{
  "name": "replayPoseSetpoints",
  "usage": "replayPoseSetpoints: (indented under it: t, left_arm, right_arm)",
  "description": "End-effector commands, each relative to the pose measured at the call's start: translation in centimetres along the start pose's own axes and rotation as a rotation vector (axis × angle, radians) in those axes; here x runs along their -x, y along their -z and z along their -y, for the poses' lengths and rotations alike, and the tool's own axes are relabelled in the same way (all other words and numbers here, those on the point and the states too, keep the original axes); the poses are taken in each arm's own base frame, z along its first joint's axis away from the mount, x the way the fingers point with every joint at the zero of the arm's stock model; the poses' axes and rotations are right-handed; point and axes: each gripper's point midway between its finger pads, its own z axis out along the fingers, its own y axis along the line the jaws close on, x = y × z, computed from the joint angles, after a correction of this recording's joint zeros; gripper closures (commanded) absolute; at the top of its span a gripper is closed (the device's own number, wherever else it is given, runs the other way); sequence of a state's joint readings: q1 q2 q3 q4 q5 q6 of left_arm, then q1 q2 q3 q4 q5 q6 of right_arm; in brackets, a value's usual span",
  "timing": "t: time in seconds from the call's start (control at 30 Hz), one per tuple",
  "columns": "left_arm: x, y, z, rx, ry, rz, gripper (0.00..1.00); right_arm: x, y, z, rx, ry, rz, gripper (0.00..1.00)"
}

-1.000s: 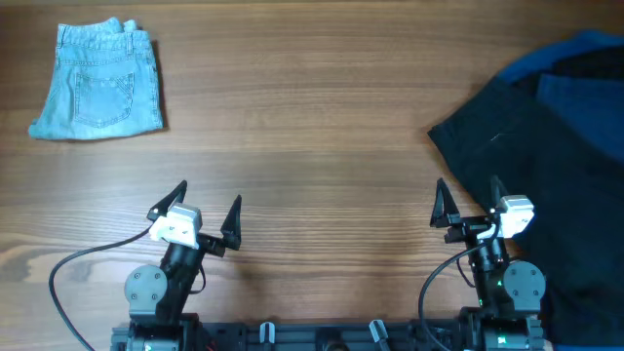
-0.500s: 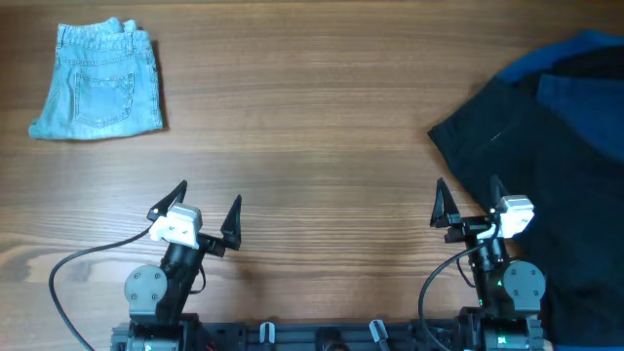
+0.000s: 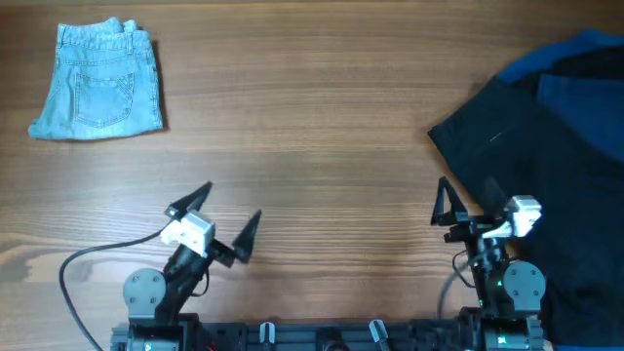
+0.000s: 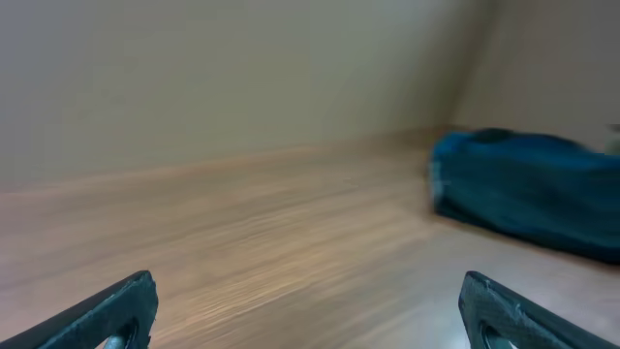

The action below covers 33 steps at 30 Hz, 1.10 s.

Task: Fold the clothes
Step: 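Reach the right gripper into the dark clothing pile and grasp the black pants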

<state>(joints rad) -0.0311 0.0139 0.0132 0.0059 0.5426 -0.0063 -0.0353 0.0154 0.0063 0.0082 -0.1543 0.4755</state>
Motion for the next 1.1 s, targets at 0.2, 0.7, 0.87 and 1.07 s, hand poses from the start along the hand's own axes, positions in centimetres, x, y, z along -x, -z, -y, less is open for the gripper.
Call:
replayPoseSetpoints:
  t: [0.2,0.7,0.87,1.07]
  left_arm:
    - [-0.3,0.1,2.3,-0.131,0.008,-0.009,0.00]
    - [-1.4,0.2,2.2,-0.127,0.035,-0.049,0.00]
    - [-1.4,0.2,2.2,-0.127,0.035,-0.049,0.00]
    - [-1.4,0.2,2.2,-0.127,0.035,-0.049,0.00]
  right_arm:
    - [3.6,1.0,-5.4,0.288,-0.408,0.068,0.00]
    - [17.2,-1.9,-11.9,0.192,0.262,0.007,0.00]
    - [14.9,-9.0,-7.9,-0.021,0.329,-0.406,0.00]
    - [8.7,-12.9,0.2,-0.328,0.399,-0.917,0.00]
